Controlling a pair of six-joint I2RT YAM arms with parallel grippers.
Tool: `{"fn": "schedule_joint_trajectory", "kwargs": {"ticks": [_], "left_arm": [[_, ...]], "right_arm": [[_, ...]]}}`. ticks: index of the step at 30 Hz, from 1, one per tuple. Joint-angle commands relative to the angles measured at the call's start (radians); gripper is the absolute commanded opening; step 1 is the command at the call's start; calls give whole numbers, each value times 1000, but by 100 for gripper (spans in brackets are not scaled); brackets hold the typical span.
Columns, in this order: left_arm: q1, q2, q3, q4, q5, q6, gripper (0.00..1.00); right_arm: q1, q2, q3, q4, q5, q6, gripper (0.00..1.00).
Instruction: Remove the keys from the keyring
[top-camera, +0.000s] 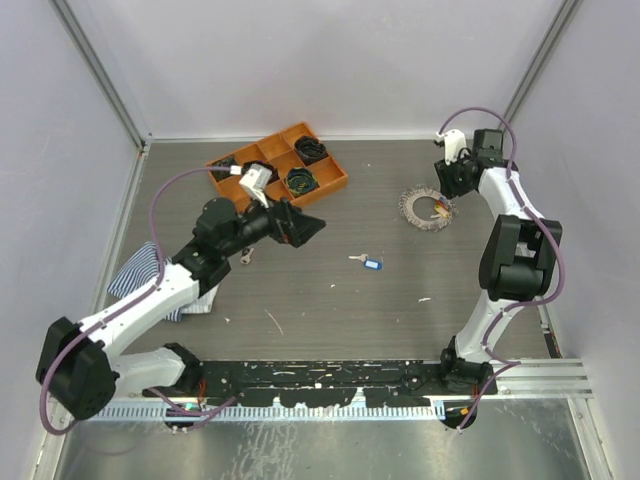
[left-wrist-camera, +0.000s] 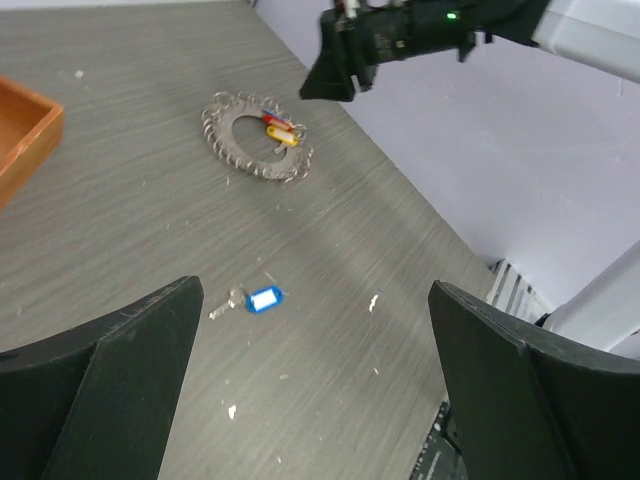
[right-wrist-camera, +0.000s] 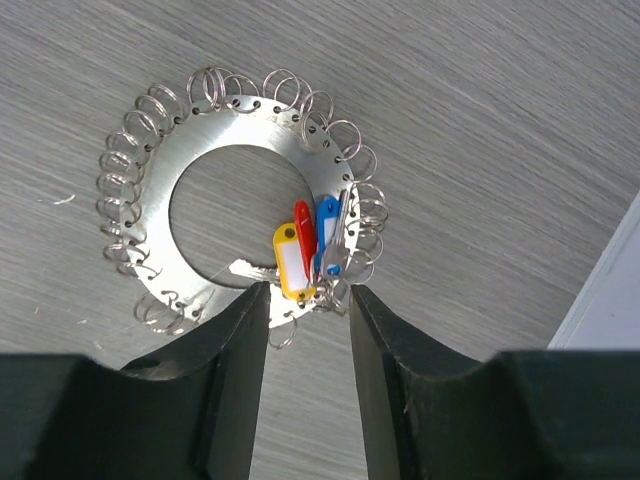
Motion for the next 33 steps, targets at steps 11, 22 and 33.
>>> {"fn": "schedule_joint_trajectory", "kwargs": {"ticks": [11,22,33], "left_arm": [[-215,340,305,89,-167,281,98],[-288,422,401,-74,-296,399,98],[-291,435,404,-79,-256,402,98]], "right_arm": [[19,132,97,-13,38,-60,38],[51,186,87,27,104,-59,30],[83,228,89,77,223,-63,31]]}}
